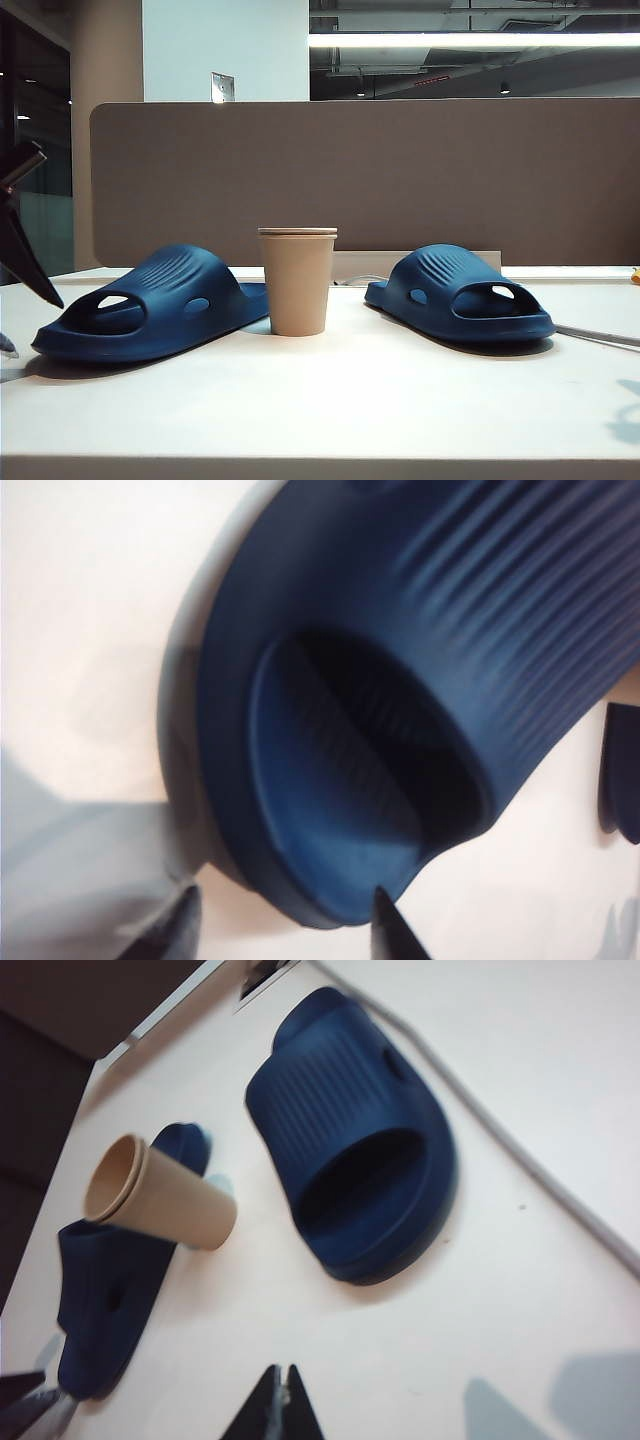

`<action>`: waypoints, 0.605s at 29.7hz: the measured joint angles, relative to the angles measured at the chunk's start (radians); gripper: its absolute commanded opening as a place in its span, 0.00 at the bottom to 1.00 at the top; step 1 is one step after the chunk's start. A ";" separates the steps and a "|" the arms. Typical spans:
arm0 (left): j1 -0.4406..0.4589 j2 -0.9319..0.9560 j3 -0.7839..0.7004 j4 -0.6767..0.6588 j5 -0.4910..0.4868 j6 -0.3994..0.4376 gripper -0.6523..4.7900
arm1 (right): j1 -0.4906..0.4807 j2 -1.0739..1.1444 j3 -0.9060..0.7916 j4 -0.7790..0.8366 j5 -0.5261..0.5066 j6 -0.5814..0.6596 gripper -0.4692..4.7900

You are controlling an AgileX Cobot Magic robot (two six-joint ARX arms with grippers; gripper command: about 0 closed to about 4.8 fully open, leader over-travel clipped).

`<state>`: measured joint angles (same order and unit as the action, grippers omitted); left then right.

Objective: Interlock the pair of blue slippers on the table with their fronts facing up.

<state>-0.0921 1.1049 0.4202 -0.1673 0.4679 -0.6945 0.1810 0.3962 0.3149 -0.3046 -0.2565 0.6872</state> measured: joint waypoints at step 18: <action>0.000 0.082 -0.005 0.033 0.033 -0.023 0.52 | 0.270 0.453 0.010 0.338 -0.211 -0.280 0.09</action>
<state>-0.0925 1.1873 0.4156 -0.1345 0.5007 -0.7174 0.4507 0.8490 0.3252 0.0334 -0.4671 0.4068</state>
